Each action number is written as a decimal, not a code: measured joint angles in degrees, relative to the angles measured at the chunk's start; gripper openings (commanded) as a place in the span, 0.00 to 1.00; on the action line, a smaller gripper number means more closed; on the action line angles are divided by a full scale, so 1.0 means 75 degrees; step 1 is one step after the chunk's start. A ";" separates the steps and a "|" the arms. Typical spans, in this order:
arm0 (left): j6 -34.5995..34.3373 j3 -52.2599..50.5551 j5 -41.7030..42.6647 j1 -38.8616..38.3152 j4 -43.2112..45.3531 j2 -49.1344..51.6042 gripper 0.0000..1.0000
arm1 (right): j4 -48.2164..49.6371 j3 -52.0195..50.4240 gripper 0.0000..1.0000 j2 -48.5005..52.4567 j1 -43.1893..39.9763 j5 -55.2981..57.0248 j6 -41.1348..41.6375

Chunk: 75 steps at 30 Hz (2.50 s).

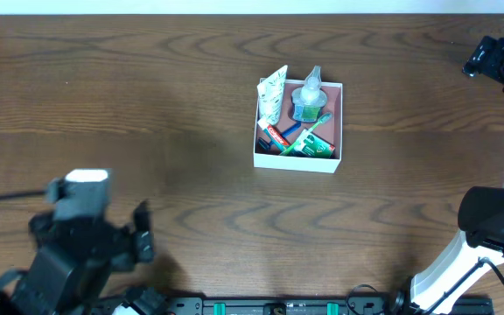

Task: Pack container

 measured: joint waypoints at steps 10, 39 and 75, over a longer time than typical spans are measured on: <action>-0.2057 -0.0236 -0.0134 0.0009 -0.0504 -0.0915 0.98 | 0.0000 0.0000 0.99 0.0000 0.0000 0.0000 0.0000; -0.2378 -0.0248 0.0670 0.0431 -0.0504 -0.1096 0.98 | 0.0000 0.0000 0.99 0.0000 0.0000 0.0000 0.0000; 0.1993 -0.7335 0.3672 0.3960 0.7816 -0.4776 0.98 | 0.0000 0.0000 0.99 0.0000 0.0000 0.0000 0.0000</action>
